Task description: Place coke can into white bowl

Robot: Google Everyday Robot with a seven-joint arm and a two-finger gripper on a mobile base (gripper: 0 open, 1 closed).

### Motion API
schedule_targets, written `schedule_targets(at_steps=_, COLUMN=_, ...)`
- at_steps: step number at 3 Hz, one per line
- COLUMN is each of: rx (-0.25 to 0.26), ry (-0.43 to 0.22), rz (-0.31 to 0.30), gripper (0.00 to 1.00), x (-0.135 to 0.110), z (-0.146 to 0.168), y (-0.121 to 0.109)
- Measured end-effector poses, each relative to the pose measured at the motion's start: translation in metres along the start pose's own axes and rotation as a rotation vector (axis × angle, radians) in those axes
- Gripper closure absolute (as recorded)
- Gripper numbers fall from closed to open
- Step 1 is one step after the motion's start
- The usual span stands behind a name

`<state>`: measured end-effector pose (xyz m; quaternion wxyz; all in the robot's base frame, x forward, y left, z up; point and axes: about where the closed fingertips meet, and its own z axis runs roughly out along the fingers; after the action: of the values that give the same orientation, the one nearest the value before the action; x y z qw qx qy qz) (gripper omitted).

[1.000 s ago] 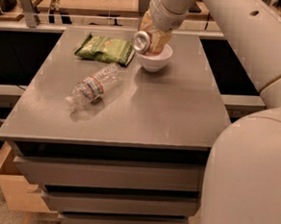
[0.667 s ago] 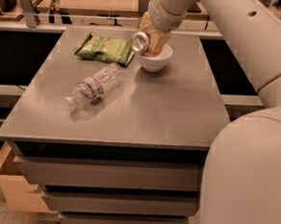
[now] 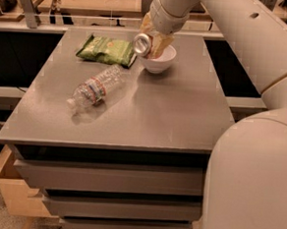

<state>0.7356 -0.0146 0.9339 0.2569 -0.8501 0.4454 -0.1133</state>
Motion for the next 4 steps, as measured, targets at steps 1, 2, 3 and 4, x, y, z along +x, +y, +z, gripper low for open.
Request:
schedule_targets(at_steps=1, rx=-0.003, ry=-0.002, rz=-0.001, gripper=0.00, x=-0.001, z=0.003, y=0.000)
schedule_targets(at_steps=2, rx=-0.004, ry=-0.002, rz=-0.001, gripper=0.00, x=-0.001, z=0.003, y=0.000)
schedule_targets(at_steps=3, rx=-0.003, ry=-0.022, rz=0.019, gripper=0.00, x=0.006, z=0.008, y=0.002)
schedule_targets(at_steps=4, rx=-0.026, ry=0.011, rz=0.087, gripper=0.00, x=0.034, z=0.004, y=0.014)
